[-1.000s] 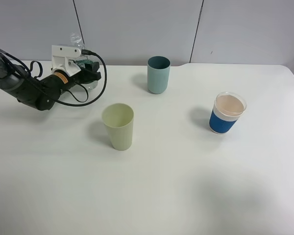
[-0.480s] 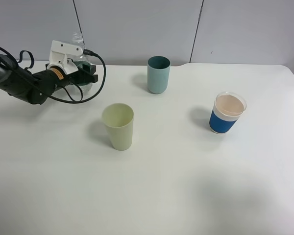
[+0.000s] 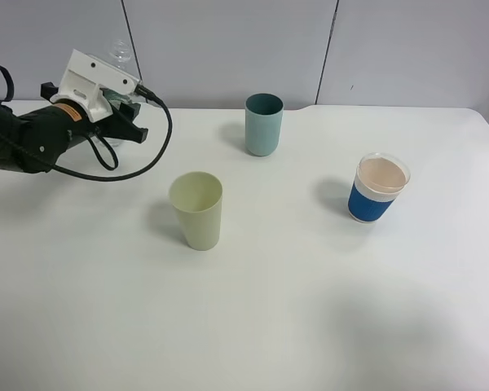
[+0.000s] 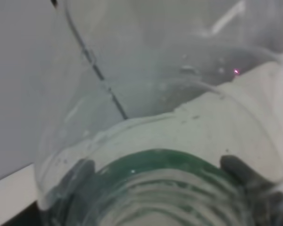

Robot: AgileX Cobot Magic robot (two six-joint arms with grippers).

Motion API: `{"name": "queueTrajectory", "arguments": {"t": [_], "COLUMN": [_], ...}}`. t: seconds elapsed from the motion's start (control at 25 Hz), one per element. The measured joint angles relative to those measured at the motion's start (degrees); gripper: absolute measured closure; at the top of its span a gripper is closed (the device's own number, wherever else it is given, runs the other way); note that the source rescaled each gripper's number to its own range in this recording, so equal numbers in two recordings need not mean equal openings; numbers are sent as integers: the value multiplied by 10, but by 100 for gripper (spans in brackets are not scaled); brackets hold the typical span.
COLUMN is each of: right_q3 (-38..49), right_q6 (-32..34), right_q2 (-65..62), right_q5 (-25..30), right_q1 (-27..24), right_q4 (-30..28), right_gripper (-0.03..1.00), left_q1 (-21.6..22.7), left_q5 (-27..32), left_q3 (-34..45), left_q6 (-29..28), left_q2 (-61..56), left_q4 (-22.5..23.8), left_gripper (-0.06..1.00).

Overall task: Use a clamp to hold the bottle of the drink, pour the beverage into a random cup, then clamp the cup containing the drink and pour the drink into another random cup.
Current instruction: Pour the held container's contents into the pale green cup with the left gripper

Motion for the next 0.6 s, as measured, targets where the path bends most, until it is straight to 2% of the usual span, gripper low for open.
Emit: {"name": "queueTrajectory", "arguments": {"t": [0.32,0.6], "right_q3": [0,0], "right_q6": [0,0], "right_q2": [0,0], "right_q5": [0,0], "right_q1": [0,0], "right_q4": [0,0], "right_gripper": [-3,-3], "left_q1": [-66,-127], "left_q5": [12,7], "left_q3": [66,119], "left_q6": [188,323], "left_q2": [-81,-144], "left_q4": [-139,-219], "left_gripper": [86,86]}}
